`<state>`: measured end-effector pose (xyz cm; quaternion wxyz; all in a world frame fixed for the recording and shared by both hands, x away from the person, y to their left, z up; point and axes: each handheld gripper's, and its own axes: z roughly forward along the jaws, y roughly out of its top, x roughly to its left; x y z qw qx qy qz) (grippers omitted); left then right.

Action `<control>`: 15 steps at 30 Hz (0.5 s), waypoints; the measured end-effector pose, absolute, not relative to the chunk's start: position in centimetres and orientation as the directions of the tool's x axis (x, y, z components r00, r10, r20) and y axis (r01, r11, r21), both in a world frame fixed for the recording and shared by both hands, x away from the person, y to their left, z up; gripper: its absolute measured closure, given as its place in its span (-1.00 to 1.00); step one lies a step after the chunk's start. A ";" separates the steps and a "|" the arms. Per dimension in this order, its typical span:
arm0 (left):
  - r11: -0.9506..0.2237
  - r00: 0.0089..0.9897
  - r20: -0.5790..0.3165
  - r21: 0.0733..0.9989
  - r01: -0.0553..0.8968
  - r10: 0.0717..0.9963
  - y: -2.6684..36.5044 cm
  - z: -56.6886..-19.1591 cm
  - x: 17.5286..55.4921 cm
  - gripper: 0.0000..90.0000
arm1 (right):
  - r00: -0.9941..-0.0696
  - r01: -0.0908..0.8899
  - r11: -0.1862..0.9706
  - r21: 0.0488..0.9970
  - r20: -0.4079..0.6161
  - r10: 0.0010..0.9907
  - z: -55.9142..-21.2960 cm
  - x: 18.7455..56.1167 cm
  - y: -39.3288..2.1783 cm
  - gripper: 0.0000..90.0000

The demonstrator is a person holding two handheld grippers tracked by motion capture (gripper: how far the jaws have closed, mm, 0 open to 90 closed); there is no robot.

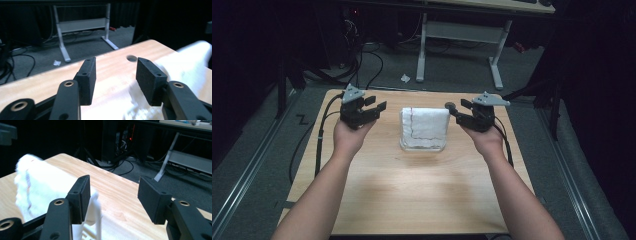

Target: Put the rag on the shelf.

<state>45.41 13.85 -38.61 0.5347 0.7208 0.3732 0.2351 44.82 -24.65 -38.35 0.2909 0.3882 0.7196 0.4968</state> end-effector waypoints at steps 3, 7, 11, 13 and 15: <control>-0.131 0.626 -0.089 0.946 0.297 0.775 14.5 -40.7 42.7 0.12 | -0.529 0.271 0.210 0.939 -0.037 0.848 -39.3 42.9 -25.1 -0.02; -0.146 0.639 -0.110 0.931 0.333 0.761 15.0 -44.3 39.2 0.12 | -0.524 0.288 0.233 0.929 -0.050 0.850 -41.0 40.3 -25.5 -0.05; -0.185 0.653 -0.124 0.905 0.384 0.747 15.0 -47.8 36.2 0.11 | -0.519 0.314 0.277 0.908 -0.080 0.851 -43.2 37.9 -25.6 -0.10; -0.234 0.667 -0.118 0.879 0.414 0.735 14.8 -49.5 34.8 0.11 | -0.514 0.338 0.291 0.895 -0.083 0.854 -44.9 36.5 -25.6 -0.10; -0.266 0.675 -0.131 0.851 0.452 0.726 14.5 -51.0 33.6 0.08 | -0.511 0.371 0.298 0.879 -0.075 0.856 -46.6 35.5 -25.7 -0.10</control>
